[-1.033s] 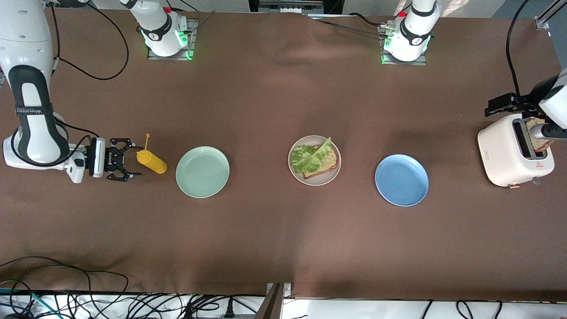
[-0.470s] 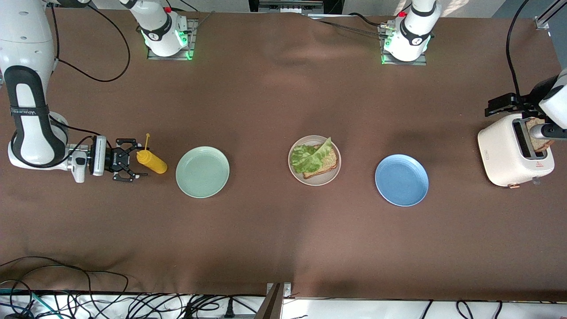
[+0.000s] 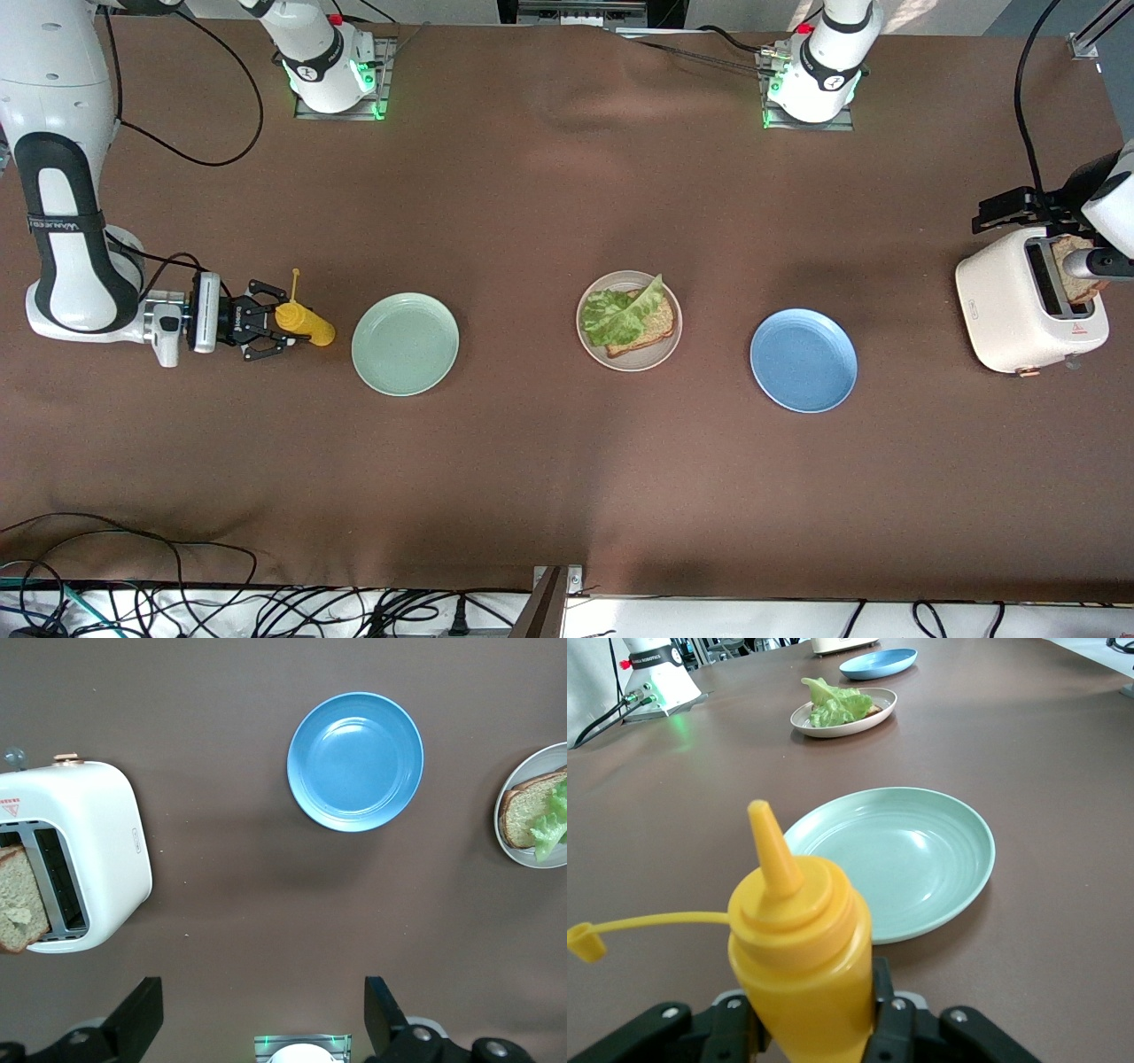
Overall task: Make sandwich on beige plate with both arms
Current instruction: 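Grasp the yellow squeeze bottle with the right gripper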
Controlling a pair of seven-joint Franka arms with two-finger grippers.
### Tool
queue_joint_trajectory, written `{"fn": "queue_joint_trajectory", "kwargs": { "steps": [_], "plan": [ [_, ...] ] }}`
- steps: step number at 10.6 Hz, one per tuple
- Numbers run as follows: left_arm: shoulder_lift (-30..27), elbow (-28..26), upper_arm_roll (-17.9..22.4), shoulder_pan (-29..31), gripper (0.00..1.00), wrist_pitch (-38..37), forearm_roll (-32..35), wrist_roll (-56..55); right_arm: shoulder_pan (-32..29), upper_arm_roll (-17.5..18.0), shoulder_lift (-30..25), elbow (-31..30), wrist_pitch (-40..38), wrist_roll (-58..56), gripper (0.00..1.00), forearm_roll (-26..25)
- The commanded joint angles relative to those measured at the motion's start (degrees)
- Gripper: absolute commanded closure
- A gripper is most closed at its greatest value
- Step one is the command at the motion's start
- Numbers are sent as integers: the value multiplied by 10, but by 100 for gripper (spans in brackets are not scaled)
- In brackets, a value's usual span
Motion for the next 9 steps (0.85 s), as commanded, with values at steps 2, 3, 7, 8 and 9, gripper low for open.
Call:
{"fn": "queue_joint_trajectory", "kwargs": {
  "steps": [2,3,7,8,9],
  "plan": [
    [-1,-1,-1,5,0,-4,-10,5,36,1,-26,5,41,96,100,-13],
    [-1,-1,-1,4,0,-4,-10,4,51,1,-45,9,60,146,100,-49],
    [-1,-1,-1,4,0,-4,-10,4,120,32,-71,81,84,392,100,-228],
    [-1,-1,-1,4,0,-4,-10,4,130,53,-69,103,86,435,100,-260],
    [-1,-1,-1,4,0,-4,-10,4,150,64,-66,126,100,479,100,-299]
  ]
}}
